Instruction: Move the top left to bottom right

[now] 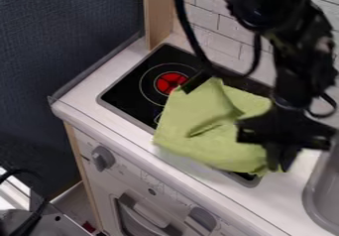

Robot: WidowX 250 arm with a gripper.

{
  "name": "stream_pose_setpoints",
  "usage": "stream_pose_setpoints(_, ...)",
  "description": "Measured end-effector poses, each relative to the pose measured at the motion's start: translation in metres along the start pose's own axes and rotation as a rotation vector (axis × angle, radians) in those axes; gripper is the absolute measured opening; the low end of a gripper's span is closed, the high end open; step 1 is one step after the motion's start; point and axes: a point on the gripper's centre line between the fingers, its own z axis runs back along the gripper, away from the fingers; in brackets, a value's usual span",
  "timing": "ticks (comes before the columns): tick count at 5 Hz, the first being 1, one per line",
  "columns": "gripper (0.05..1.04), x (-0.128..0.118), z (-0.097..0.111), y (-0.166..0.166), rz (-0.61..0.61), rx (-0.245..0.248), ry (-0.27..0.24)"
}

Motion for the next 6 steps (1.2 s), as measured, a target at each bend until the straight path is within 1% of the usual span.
stream_pose_setpoints(1, 0.052, -0.009, 0.001, -0.016, -0.043, 0.010, 0.012)
stream_pose_setpoints(2, 0.052, -0.010, -0.008, -0.027, -0.112, 0.001, 0.052)
stream_pose_setpoints(3, 0.071, -0.012, -0.006, -0.030, -0.144, -0.003, 0.078)
stream_pose_setpoints(4, 0.212, -0.012, 0.001, -0.031, -0.214, 0.090, 0.200)
stream_pose_setpoints(5, 0.455, -0.006, 0.019, -0.025, -0.296, 0.183, 0.253)
stream_pose_setpoints(6, 0.769, 0.003, 0.031, -0.020, -0.359, 0.250, 0.245)
